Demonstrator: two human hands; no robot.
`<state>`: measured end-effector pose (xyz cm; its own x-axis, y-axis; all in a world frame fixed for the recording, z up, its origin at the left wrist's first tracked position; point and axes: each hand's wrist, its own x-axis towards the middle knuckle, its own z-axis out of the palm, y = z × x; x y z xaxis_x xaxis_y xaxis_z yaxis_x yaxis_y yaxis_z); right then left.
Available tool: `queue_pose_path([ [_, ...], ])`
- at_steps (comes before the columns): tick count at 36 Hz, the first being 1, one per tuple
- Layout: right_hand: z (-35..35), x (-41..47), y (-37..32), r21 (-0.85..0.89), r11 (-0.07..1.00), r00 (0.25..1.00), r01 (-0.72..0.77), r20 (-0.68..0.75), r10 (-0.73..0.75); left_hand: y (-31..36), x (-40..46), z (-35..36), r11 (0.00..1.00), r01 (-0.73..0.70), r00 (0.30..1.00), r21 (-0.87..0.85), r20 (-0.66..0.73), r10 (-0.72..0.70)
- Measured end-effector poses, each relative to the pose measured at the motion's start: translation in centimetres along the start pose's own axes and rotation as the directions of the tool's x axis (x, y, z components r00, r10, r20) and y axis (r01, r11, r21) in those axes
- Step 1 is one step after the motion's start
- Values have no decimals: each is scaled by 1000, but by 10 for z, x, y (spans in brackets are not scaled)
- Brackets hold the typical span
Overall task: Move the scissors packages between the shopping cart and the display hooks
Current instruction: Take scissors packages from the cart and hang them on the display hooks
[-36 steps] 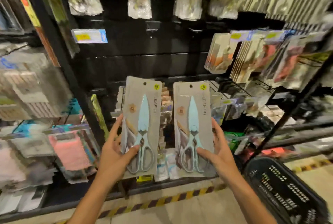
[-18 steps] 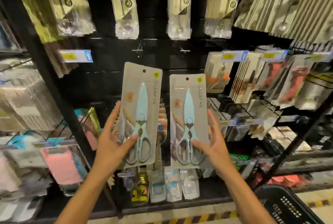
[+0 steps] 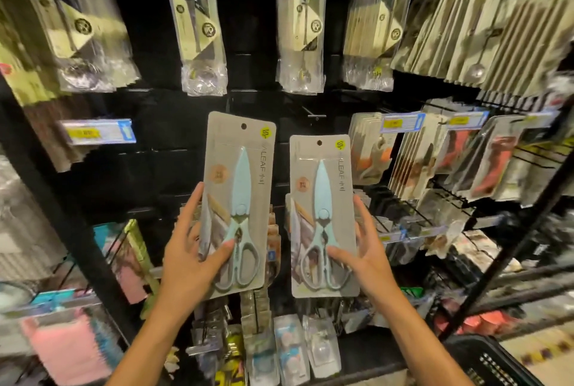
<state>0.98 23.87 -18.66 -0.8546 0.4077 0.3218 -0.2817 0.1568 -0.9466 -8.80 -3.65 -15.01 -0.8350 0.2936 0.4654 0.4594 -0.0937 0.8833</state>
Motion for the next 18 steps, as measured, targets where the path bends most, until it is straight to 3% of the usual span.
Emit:
queue_pose_path([
  [18, -20, 52, 9, 48, 999, 993, 20, 118, -25, 0, 22, 34, 990, -37, 996, 138, -74, 48],
])
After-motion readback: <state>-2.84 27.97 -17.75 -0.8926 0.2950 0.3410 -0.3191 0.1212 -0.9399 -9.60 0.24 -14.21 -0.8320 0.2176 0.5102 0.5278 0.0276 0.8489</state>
